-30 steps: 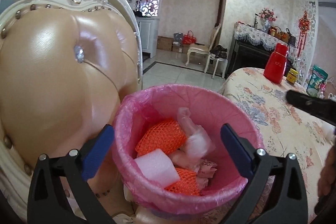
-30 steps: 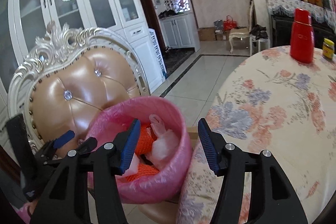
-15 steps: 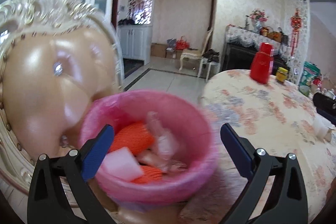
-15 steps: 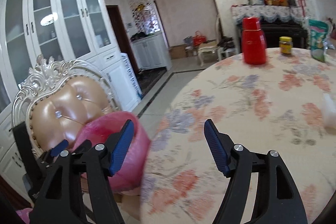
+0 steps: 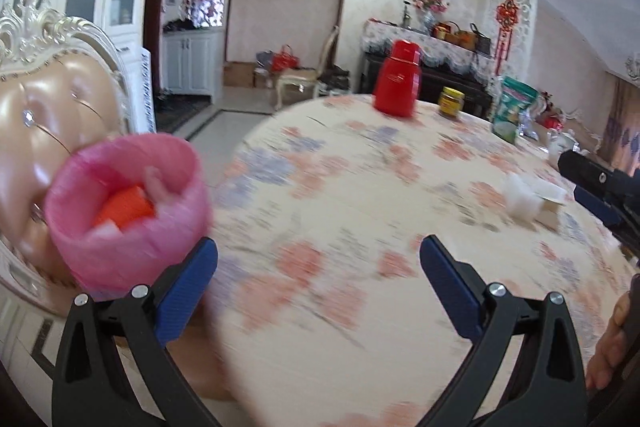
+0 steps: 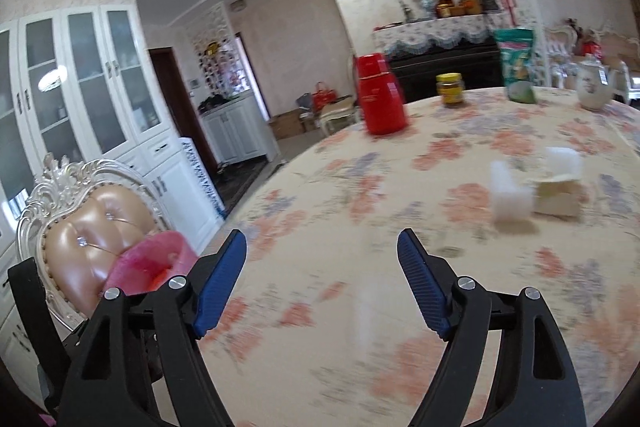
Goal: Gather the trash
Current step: 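Move both open tools back over the foam blocks on the table, then grasp the L-shaped white foam with the left tool while the right tool grasps a white foam cube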
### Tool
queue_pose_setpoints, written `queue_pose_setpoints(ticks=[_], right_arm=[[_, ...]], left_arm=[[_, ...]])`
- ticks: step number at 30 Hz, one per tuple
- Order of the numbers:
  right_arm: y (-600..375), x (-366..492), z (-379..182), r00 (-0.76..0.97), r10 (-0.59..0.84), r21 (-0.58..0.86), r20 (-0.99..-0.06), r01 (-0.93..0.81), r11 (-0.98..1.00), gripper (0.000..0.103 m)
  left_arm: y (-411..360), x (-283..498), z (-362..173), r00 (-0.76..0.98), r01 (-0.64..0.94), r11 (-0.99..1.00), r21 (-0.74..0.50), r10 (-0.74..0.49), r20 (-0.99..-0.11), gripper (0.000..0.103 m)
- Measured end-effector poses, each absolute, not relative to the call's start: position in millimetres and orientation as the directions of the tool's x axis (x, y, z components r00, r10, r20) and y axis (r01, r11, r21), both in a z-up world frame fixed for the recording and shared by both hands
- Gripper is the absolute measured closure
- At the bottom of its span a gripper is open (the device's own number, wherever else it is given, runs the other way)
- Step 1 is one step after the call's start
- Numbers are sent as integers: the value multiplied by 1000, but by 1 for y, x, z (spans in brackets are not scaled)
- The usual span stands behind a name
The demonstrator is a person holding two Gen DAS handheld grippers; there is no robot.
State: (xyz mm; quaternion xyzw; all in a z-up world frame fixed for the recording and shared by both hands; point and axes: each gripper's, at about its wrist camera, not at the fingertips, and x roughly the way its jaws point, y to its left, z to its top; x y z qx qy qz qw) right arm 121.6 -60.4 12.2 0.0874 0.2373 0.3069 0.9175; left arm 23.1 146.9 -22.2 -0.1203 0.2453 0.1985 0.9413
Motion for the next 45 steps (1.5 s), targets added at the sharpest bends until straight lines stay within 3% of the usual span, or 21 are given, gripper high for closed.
queue_pose_setpoints(ticks=[14, 23, 28, 36, 45], right_arm=[[-173, 153, -20, 783, 407, 304, -471, -289, 908, 25], [-207, 167, -31, 816, 233, 141, -529, -186, 972, 25], [-216, 178, -38, 810, 178, 101, -559, -147, 984, 25], [-204, 213, -46, 745, 205, 58, -635, -219, 974, 23], [-201, 275, -50, 724, 192, 92, -663, -176, 980, 23]], left_arm=[[53, 69, -43, 807, -325, 942, -86, 229, -544, 5], [29, 95, -31, 877, -182, 979, -86, 123, -465, 5], [40, 111, -38, 860, -123, 989, -78, 67, -506, 5], [91, 143, -54, 796, -143, 983, -115, 45, -603, 5], [120, 183, -64, 774, -169, 976, -137, 45, -631, 5]])
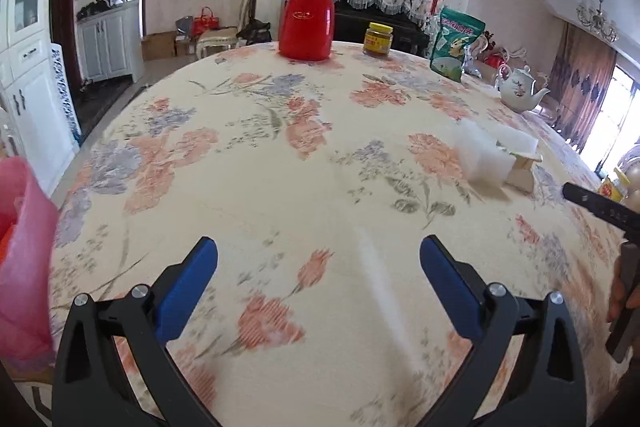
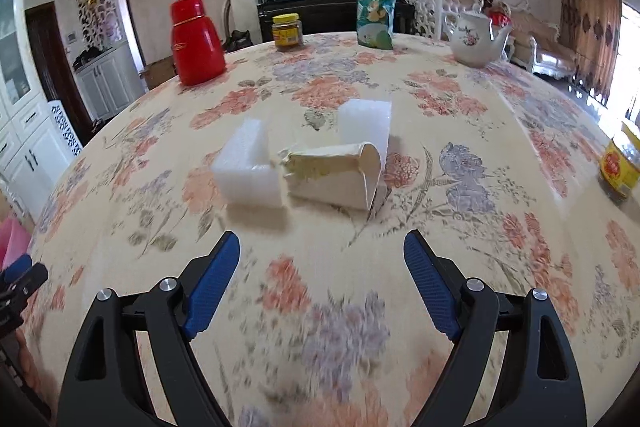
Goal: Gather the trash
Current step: 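Grasp the L-shaped white foam with the left tool while the right tool grasps a white foam cube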
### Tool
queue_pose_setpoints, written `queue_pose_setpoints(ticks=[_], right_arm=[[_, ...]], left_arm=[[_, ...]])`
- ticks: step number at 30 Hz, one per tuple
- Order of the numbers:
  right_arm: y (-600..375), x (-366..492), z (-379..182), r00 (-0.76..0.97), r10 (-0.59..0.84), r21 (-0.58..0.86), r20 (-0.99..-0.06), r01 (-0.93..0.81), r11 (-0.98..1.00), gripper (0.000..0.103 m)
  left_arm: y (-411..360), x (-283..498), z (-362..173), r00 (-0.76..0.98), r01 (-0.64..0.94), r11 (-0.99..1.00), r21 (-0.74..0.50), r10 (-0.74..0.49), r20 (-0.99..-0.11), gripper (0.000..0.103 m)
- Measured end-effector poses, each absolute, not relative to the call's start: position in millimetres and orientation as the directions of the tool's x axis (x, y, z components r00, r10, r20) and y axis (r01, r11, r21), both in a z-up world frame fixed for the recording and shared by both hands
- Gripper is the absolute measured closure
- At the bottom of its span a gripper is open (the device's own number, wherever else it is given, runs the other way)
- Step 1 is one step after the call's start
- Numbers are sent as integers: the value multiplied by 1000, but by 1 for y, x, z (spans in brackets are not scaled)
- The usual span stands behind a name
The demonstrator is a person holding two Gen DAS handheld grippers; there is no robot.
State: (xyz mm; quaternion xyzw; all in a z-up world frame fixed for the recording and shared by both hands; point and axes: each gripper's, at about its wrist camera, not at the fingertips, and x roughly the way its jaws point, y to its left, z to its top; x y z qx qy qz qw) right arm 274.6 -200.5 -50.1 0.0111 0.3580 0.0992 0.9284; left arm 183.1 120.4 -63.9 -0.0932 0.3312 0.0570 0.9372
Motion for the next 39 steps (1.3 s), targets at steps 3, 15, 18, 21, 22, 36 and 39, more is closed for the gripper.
queue_pose_setpoints(ticks=[3, 15, 18, 21, 22, 36, 39], right_arm=[[-206, 296, -60, 714, 182, 105, -676, -151, 983, 23], [-216, 358, -62, 705, 275, 201, -654, -189, 961, 23], [-209, 371, -57, 702, 355, 239, -618, -263, 935, 23], [-204, 384, -60, 687, 377, 229, -622, -300, 926, 33], [-203, 387, -62, 676, 380, 227, -631, -308, 924, 39], [-218, 362, -80, 596, 400, 206, -697, -368, 907, 54], [-213, 379, -80, 581, 425, 225, -694, -386, 895, 48]], left_arm=[[110, 200, -61, 776, -131, 981, -143, 12, -631, 5], [51, 260, -56, 762, -8, 994, -105, -62, -644, 5], [47, 260, -59, 764, -16, 995, -101, -53, -643, 5], [47, 260, -63, 760, -24, 996, -85, -37, -649, 5], [47, 260, -64, 760, -29, 997, -78, -29, -649, 5], [26, 270, -68, 753, 7, 998, -69, -50, -657, 5], [25, 267, -68, 762, -2, 999, -54, -33, -647, 5]])
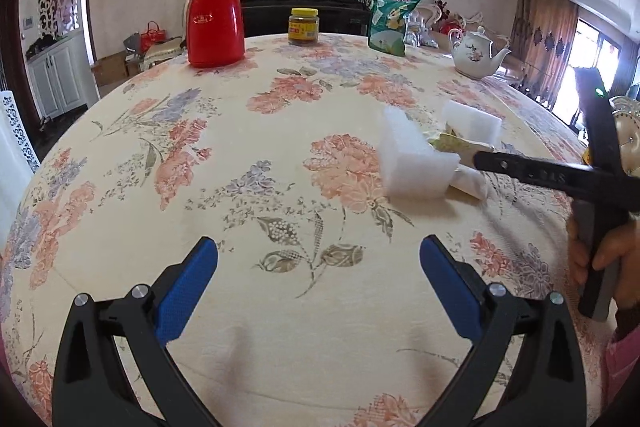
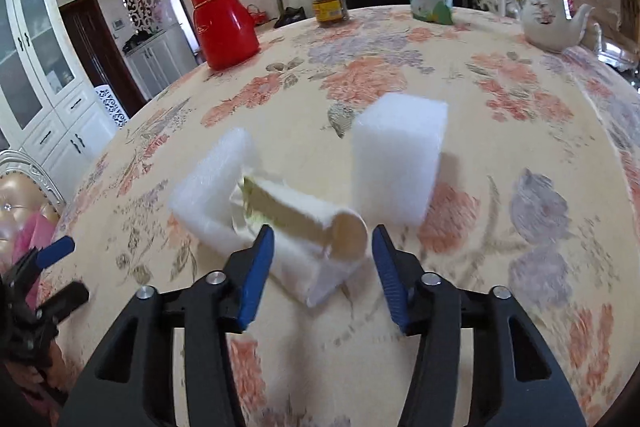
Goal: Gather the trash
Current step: 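Grasp the L-shaped white foam with the left tool while the right tool grasps a white foam cube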
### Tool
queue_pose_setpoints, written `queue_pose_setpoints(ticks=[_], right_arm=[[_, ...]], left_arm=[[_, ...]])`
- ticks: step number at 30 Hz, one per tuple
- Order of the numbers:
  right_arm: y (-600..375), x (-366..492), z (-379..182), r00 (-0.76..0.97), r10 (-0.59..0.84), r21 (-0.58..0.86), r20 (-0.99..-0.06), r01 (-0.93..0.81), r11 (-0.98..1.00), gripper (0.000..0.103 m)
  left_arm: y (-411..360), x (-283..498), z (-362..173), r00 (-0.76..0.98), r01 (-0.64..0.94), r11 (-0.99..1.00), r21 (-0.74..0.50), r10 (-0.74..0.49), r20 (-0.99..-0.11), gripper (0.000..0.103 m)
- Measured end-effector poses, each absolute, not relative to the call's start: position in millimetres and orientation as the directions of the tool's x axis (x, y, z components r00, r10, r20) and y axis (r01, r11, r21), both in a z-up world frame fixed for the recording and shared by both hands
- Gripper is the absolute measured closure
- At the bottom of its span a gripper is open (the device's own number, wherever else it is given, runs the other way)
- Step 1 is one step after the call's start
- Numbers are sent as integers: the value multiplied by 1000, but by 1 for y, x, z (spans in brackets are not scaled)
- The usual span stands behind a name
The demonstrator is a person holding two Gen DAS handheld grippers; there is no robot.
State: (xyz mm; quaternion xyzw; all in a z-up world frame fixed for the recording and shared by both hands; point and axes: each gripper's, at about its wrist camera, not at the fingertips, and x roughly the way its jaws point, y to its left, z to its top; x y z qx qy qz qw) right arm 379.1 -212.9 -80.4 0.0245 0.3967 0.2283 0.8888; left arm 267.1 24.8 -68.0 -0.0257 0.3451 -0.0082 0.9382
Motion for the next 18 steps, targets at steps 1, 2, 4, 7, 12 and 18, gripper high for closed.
queue_pose_setpoints(ticks=[1, 2, 4, 7, 12, 18], right_arm=[[-211, 383, -81, 580, 424, 220, -695, -390, 894, 47], [-209, 387, -82, 578, 425, 217, -696, -395, 893, 47], [-206, 397, -87, 565, 431, 224, -703, -399, 889, 46], [-205, 401, -91, 539, 474, 264, -696, -422, 867, 66], [-208, 374, -84, 578, 441, 190, -687, -443, 876, 94], [-231, 340, -81, 613, 361, 143, -703, -376, 916, 94]], left_arm=[[25, 267, -68, 764, -11, 999, -46, -22, -645, 5], [26, 268, -69, 764, -17, 999, -42, -14, -645, 5], [28, 270, -70, 761, -25, 999, -46, -11, -648, 5], [29, 272, -73, 754, -26, 999, -45, -10, -657, 5], [25, 278, -76, 747, -13, 999, -47, -22, -664, 5], [9, 298, -78, 740, 11, 997, -71, -56, -670, 5]])
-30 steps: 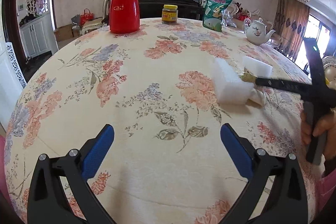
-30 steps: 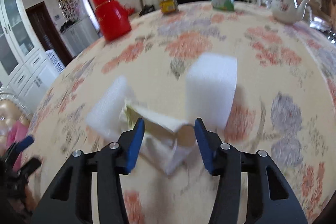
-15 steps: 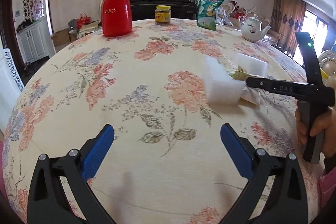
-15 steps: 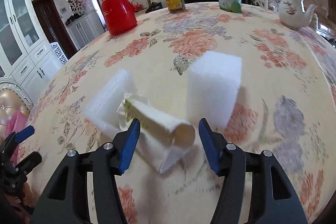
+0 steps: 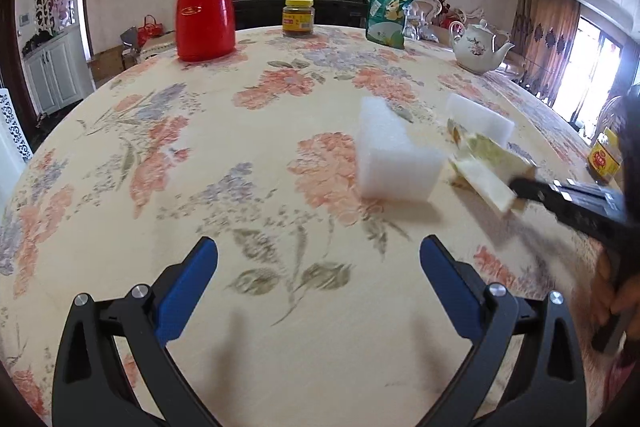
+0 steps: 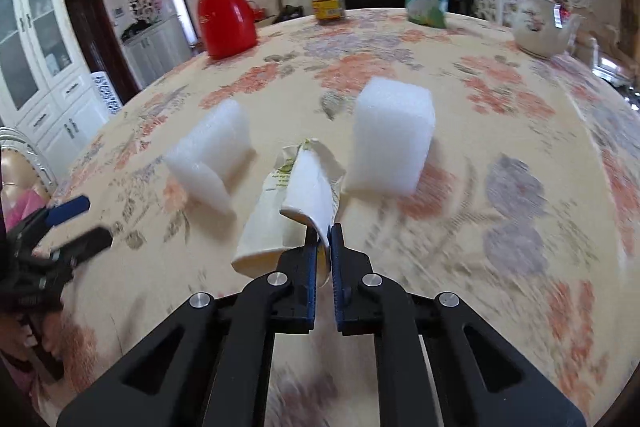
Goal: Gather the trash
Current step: 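Grasp the L-shaped white foam with the left tool while the right tool grasps a white foam cube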
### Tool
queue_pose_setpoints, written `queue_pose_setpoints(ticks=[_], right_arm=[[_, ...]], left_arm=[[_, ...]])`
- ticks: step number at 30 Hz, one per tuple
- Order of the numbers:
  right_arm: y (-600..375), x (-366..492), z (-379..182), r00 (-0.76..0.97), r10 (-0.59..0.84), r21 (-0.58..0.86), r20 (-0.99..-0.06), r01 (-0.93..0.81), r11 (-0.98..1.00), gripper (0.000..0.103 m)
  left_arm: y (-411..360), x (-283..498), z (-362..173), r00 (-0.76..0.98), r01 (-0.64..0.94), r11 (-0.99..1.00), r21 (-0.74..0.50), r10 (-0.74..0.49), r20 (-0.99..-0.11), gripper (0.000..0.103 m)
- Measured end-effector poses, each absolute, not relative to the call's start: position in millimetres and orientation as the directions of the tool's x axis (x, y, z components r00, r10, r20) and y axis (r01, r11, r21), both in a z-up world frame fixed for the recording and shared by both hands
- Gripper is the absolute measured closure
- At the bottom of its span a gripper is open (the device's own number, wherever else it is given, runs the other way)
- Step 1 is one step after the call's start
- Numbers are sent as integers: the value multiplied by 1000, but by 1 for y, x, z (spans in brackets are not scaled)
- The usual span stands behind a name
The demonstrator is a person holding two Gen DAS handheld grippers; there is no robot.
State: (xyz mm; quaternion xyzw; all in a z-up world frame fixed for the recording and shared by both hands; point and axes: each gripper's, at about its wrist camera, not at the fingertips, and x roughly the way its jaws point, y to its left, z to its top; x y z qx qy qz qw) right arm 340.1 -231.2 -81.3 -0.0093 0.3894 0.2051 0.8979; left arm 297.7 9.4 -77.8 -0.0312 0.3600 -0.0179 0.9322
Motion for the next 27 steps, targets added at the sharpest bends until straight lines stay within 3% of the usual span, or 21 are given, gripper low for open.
queue_pose_setpoints(ticks=[8, 12, 15, 17, 19, 24, 25, 27], right_arm=[[-244, 327, -85, 587, 370, 141, -720, -399, 906, 91], [-259, 334, -78, 589, 419, 228, -691, -372, 900, 87], [-272, 337, -74, 606, 427, 261, -672, -345, 901, 76], [-278, 339, -72, 611, 435, 285, -661, -332, 899, 55], [-282, 340, -69, 625, 443, 306, -643, -321, 896, 44], [-280, 347, -59, 660, 405, 279, -633, -293, 915, 44], [-278, 351, -58, 661, 397, 271, -637, -291, 918, 44], [-268, 362, -56, 669, 355, 219, -653, -282, 934, 44]], left_arm=[[-16, 337, -75, 740, 22, 996, -85, -73, -668, 5], [-26, 357, -77, 739, 13, 996, -90, -70, -670, 5], [-32, 370, -80, 730, 17, 996, -89, -73, -680, 5], [-36, 377, -83, 724, 24, 996, -91, -80, -685, 5], [-38, 382, -84, 716, 35, 995, -96, -92, -692, 5], [-38, 401, -87, 704, 24, 993, -114, -98, -704, 5], [-38, 403, -88, 701, 23, 993, -118, -101, -706, 7], [-35, 405, -91, 683, 44, 988, -146, -136, -717, 42]])
